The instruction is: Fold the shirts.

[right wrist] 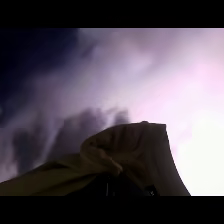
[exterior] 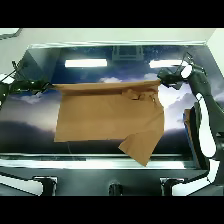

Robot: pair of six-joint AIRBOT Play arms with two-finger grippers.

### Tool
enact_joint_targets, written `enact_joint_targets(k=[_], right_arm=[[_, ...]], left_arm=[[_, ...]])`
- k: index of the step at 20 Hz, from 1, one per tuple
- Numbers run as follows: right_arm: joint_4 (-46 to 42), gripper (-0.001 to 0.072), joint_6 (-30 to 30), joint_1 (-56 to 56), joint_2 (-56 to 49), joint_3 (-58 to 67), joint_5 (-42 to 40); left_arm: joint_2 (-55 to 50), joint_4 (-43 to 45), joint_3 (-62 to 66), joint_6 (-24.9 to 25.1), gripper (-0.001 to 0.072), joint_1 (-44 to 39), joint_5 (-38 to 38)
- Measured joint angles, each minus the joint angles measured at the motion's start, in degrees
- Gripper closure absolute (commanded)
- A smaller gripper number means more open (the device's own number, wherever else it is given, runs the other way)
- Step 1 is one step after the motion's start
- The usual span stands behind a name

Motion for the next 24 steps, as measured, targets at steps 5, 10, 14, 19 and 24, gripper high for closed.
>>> enact_joint_targets(k=[5, 10, 14, 19, 24], right_arm=[[-0.68, 0.0666, -3.78, -1.88, 0.33, -2.43, 16.65], [0.09, 0.0666, -5.40, -1.38, 0.04, -7.56, 22.58], [0.26, 0.0665, -4.94, -1.18, -0.39, -8.68, 23.56], [0.83, 0.0346, -3.21, -1.62, -0.48, -8.79, 23.10], [2.86, 0.0306, -4.68, -8.59, 4.22, -8.52, 28.22]], left_arm=[[-3.15, 1.66, 1.97, 1.73, 0.0681, 0.55, -10.43], [-6.91, 4.22, 1.92, 1.77, 0.0681, 0.59, -21.42], [-8.41, 6.88, 1.90, 0.85, 0.0680, 0.59, -25.88], [-8.90, 7.45, 2.10, 0.52, 0.0296, 0.70, -28.26], [-5.07, 8.81, 1.09, -0.07, 0.0299, 4.00, -32.54]])
